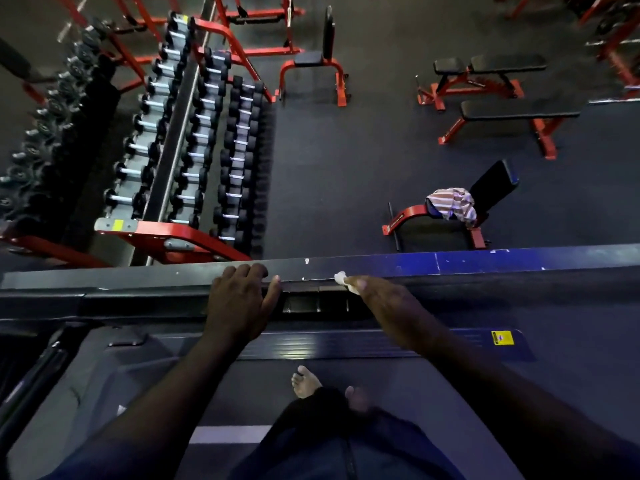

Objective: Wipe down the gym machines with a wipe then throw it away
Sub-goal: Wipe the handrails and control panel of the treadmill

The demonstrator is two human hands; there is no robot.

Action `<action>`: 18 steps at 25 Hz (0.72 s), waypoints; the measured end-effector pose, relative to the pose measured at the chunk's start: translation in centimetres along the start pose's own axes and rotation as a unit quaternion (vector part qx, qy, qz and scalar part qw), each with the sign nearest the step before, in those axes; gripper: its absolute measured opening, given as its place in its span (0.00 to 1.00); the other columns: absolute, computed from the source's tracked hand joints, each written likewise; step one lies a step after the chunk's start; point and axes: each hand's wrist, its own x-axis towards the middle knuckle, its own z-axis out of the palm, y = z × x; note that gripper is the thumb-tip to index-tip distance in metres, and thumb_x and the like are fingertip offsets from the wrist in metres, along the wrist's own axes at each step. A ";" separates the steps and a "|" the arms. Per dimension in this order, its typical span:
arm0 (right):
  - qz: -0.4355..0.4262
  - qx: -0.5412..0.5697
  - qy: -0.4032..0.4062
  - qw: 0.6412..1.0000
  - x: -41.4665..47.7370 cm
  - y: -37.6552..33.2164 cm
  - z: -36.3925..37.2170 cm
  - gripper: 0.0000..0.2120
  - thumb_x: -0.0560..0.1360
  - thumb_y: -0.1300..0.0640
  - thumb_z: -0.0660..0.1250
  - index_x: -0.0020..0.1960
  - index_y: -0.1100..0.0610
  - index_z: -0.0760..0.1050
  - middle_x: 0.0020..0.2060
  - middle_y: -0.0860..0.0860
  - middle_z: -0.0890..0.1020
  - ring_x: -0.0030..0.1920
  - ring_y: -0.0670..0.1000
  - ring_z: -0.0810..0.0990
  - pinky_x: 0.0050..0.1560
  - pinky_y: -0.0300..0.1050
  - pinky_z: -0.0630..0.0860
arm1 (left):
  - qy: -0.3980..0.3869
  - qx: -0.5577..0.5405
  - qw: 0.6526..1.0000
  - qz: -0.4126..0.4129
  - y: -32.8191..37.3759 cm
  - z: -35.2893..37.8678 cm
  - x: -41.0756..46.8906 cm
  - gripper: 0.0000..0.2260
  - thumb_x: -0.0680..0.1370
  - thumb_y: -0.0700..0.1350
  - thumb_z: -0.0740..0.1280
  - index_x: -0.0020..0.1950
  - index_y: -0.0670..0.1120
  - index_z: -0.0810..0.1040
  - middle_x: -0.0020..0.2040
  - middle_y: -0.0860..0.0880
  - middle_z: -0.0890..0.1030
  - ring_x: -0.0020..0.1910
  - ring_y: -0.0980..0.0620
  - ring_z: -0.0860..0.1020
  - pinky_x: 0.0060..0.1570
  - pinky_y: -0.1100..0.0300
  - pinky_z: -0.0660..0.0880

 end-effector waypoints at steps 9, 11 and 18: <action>0.090 0.152 -0.248 0.952 5.8 -0.2 -3.3 0.30 0.88 0.40 0.46 0.72 0.55 0.77 0.72 0.50 0.77 0.75 0.45 0.72 0.81 0.46 0.57 | -0.041 0.002 0.999 -0.024 -0.7 0.1 2.3 0.13 0.75 0.54 0.58 0.38 0.48 0.76 0.38 0.46 0.80 0.40 0.40 0.78 0.41 0.49 0.73; 0.102 0.138 -0.274 0.946 7.3 -0.7 -3.8 0.28 0.88 0.42 0.45 0.72 0.51 0.77 0.73 0.42 0.70 0.76 0.38 0.64 0.79 0.39 0.53 | -0.043 0.020 0.998 -0.042 -0.4 0.3 2.3 0.13 0.74 0.54 0.59 0.38 0.49 0.77 0.38 0.47 0.79 0.41 0.41 0.77 0.40 0.50 0.72; 0.053 0.042 -0.463 0.884 11.0 0.1 -3.5 0.30 0.79 0.24 0.37 0.74 0.25 0.64 0.79 0.29 0.57 0.82 0.41 0.46 0.79 0.59 0.33 | -0.066 0.000 0.991 -0.121 0.1 0.0 2.7 0.10 0.72 0.54 0.62 0.39 0.49 0.78 0.37 0.48 0.78 0.40 0.41 0.77 0.41 0.48 0.74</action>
